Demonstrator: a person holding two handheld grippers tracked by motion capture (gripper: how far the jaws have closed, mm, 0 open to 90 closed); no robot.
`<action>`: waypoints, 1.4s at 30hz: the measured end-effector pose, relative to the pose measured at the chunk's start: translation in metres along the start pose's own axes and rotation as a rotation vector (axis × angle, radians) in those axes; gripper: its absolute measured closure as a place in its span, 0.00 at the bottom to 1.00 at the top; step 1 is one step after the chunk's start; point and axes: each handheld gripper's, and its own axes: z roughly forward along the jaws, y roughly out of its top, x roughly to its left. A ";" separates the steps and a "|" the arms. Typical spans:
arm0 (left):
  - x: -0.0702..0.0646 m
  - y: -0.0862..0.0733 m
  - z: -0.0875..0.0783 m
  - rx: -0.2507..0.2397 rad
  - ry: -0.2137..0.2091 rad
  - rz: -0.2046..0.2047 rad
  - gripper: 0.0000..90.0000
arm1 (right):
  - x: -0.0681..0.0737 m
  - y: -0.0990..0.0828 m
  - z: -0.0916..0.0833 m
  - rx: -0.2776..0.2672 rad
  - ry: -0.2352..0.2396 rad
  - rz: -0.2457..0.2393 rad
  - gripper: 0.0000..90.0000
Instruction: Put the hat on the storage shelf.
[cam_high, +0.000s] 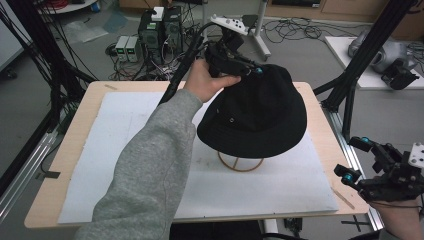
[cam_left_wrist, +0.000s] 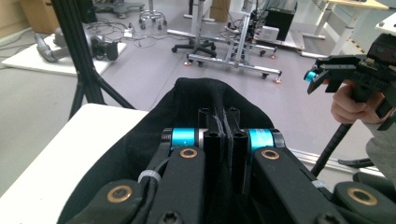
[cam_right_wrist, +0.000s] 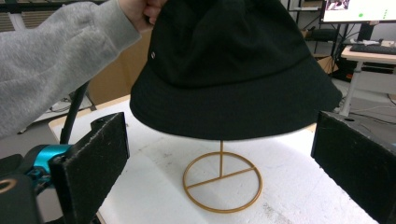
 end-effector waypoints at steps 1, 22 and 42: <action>0.000 0.000 0.000 0.000 0.000 0.000 0.98 | 0.000 0.000 0.000 0.001 0.000 0.001 0.04; 0.009 -0.040 0.010 0.012 -0.007 -0.036 0.94 | -0.001 0.000 0.011 0.011 0.018 0.002 0.04; 0.008 -0.036 -0.002 -0.042 0.028 -0.078 0.12 | -0.004 0.000 0.017 0.014 0.026 0.003 0.04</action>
